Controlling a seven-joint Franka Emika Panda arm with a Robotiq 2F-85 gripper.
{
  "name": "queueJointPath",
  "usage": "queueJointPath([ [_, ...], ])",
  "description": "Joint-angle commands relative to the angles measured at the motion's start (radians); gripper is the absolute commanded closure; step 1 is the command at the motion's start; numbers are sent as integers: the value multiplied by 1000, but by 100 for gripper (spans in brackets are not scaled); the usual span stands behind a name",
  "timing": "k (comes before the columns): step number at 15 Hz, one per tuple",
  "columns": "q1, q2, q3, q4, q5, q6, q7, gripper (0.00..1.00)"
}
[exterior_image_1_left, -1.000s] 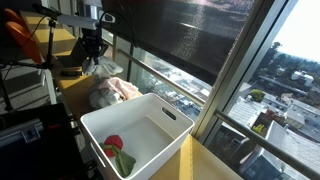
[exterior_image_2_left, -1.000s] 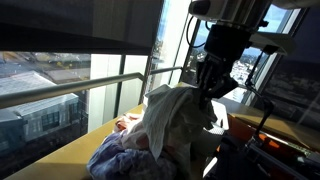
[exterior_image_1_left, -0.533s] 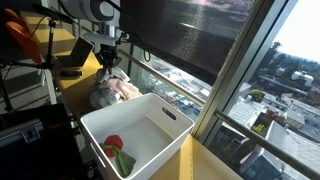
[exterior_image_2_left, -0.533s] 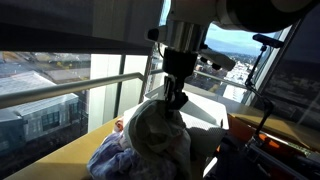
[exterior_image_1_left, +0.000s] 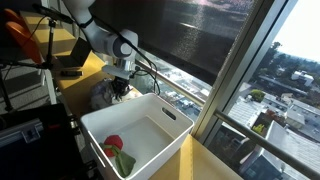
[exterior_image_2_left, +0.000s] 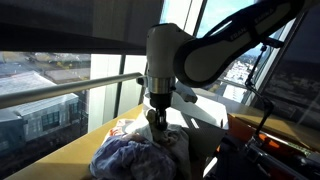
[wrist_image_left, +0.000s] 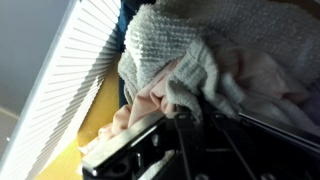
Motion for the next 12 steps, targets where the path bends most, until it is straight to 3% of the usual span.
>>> queueJointPath([
  [1, 21, 39, 1, 16, -11, -9, 38, 96],
  [2, 25, 24, 4, -1, -12, -9, 39, 96],
  [3, 31, -10, 4, -33, -19, -8, 46, 61],
  [4, 35, -46, 1, -64, -28, -5, 50, 60],
  [6, 30, -140, -11, -134, -53, -4, 54, 47],
  [12, -90, -414, -46, -276, -23, -4, -6, 4],
])
